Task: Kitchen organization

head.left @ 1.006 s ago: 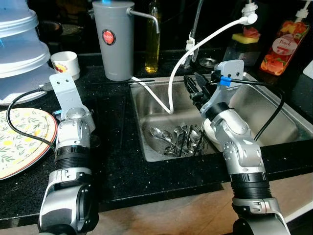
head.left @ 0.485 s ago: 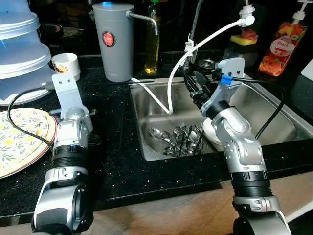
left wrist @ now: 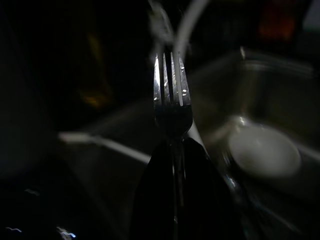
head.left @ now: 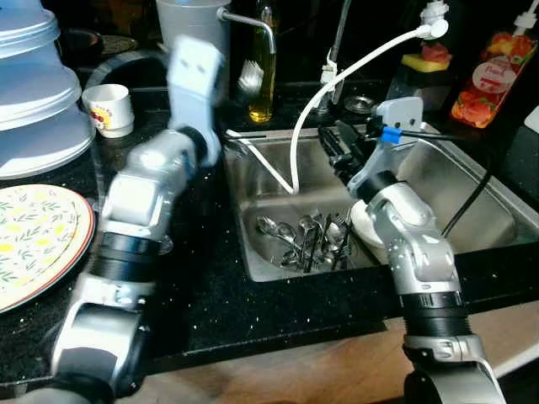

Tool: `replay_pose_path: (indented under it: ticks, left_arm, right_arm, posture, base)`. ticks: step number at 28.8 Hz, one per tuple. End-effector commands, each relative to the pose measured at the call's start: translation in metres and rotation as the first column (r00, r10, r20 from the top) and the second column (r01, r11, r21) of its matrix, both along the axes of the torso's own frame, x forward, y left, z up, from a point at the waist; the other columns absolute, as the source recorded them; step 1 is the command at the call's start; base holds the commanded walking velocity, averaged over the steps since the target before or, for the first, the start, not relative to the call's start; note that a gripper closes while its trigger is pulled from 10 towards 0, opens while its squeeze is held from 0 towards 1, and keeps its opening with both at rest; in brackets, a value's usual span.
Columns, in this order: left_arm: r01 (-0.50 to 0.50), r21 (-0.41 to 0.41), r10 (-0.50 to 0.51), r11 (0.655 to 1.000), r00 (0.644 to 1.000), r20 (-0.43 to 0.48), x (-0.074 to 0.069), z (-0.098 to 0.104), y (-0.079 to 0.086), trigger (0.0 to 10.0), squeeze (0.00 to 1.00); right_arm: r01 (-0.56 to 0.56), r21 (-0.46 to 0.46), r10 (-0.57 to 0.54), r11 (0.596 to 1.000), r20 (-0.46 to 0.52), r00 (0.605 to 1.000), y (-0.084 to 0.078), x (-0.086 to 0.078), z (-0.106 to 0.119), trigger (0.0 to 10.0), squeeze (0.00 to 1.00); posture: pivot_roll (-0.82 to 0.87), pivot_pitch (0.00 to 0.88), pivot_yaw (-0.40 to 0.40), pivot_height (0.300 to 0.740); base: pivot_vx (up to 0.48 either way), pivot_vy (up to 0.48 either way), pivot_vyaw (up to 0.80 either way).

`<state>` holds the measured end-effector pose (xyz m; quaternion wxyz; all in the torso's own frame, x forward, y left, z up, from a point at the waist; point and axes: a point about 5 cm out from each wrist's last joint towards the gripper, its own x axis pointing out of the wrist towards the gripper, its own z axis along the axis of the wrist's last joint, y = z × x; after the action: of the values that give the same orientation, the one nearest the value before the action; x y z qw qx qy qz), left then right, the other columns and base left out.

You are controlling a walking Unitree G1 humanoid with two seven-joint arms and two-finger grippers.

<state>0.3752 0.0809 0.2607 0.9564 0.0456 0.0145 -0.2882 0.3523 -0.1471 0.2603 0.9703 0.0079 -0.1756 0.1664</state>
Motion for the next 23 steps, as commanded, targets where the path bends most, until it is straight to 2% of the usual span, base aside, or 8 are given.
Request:
replay_pose_path:
  ticks: [1, 4, 5, 9, 10, 18, 20, 23]
  left_arm:
    - [0.043, 0.036, -0.042, 0.998, 0.999, -0.023, 0.003, -0.013, -0.015, 10.0, 0.00]
    - [0.071, 0.045, -0.069, 0.996, 0.997, -0.036, 0.004, -0.022, -0.026, 10.0, 0.00]
    - [0.113, 0.038, -0.111, 0.993, 0.992, -0.052, 0.004, -0.030, -0.035, 10.0, 1.00]
    - [0.134, -0.030, -0.135, 0.990, 0.991, -0.009, 0.001, -0.021, -0.032, 10.0, 1.00]
    - [0.159, -0.147, -0.149, 0.976, 0.986, 0.079, -0.004, 0.004, -0.020, 10.0, 0.00]
    - [0.164, -0.170, -0.120, 0.972, 0.963, 0.240, -0.019, 0.044, 0.017, 10.0, 0.00]
    - [0.111, 0.045, -0.119, 0.993, 0.960, 0.253, -0.025, 0.039, 0.037, 10.0, 0.00]
    - [0.037, 0.350, -0.135, 0.936, 0.956, 0.260, -0.037, 0.032, 0.078, 10.0, 0.00]
  right_arm:
    - [0.060, 0.015, -0.060, 0.998, 0.005, 0.998, -0.013, 0.002, 0.004, 10.0, 0.00]
    - [0.102, 0.019, -0.102, 0.995, 0.008, 0.995, -0.021, 0.003, 0.006, 10.0, 0.00]
    - [0.193, 0.021, -0.193, 0.981, 0.012, 0.981, -0.037, 0.004, 0.010, 10.0, 0.00]
    - [0.220, 0.024, -0.221, 0.975, 0.015, 0.975, -0.043, 0.003, 0.011, 10.0, 0.00]
    - [0.220, 0.027, -0.221, 0.975, 0.016, 0.975, -0.043, 0.001, 0.011, 10.0, 0.00]
    - [0.196, 0.040, -0.196, 0.980, 0.011, 0.980, -0.037, 0.000, 0.008, 10.0, 0.00]
    - [0.184, 0.040, -0.185, 0.982, 0.014, 0.983, -0.034, -0.001, 0.008, 10.0, 0.00]
    - [0.173, 0.043, -0.173, 0.984, 0.008, 0.985, -0.030, -0.001, 0.005, 10.0, 0.00]
  posture:
    - [0.12, 0.027, -0.024, 0.740]
    - [0.12, 0.027, -0.024, 0.740]
    - [0.10, 0.027, -0.020, 0.740]
    - [0.09, 0.028, -0.017, 0.740]
    - [0.10, 0.032, -0.017, 0.740]
    - [0.12, 0.041, -0.019, 0.740]
    - [0.12, 0.042, -0.016, 0.740]
    - [0.14, 0.048, -0.015, 0.740]
  base:
    - [0.000, 0.000, 0.00]
    - [0.000, 0.000, 0.00]
    - [0.000, 0.000, 0.00]
    - [0.000, 0.000, 0.00]
    - [0.000, 0.000, 0.00]
    - [0.000, 0.000, 0.00]
    - [0.000, 0.000, 0.00]
    - [0.000, 0.000, 0.00]
